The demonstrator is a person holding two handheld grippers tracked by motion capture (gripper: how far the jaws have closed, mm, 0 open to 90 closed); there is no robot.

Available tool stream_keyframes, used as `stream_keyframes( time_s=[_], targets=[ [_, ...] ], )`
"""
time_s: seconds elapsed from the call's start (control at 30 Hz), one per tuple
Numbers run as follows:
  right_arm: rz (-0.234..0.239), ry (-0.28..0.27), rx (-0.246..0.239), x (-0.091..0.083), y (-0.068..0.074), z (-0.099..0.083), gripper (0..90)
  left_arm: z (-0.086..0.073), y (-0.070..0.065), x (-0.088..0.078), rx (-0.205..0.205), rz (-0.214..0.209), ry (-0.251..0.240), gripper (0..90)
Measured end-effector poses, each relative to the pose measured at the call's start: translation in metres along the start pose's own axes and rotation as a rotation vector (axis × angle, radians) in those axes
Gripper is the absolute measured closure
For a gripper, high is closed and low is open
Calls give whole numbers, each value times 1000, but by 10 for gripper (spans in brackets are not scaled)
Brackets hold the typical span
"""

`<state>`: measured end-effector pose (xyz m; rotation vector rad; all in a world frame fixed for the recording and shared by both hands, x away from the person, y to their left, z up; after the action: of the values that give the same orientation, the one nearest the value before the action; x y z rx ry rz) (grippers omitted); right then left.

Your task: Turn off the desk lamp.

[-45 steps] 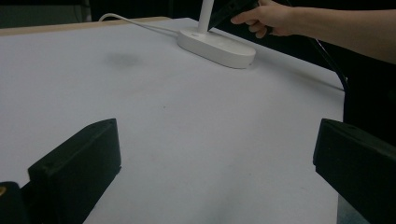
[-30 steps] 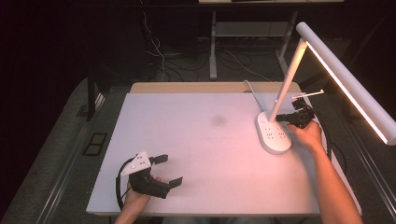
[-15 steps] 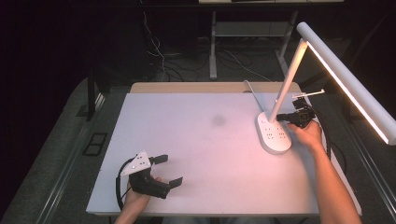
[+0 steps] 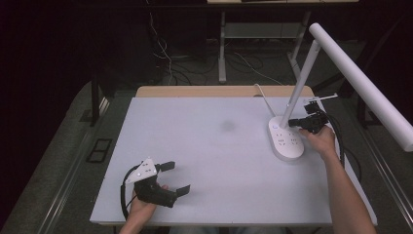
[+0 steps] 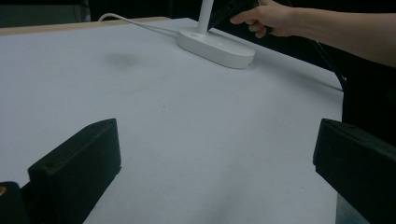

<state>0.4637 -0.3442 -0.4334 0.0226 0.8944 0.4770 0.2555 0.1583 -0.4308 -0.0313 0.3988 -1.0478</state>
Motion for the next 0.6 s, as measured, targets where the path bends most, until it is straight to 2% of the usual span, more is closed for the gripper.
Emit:
stream_keyframes(
  time_s=[0.4,0.43,0.6],
  targets=[
    [-21,7,15,-2,-2,0,900,0,-1,0,5,-2,4,0],
    [-16,13,34,-2,-2,-1,900,0,-1,0,6,-3,4,0],
    [-11,6,38,-3,-5,-2,900,0,-2,1,8,-5,5,0]
  ],
)
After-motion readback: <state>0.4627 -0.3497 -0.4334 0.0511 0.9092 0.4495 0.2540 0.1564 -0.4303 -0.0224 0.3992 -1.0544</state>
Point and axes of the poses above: each handheld gripper's, and its own axes: x roughly forward along the jaws, z roughly out of its top, y roughly to its left, the point moved 2 cm from there along x, roughly forward along the jaws, and after that the axes turned 2 degrees about -z, right-handed, at the moved point
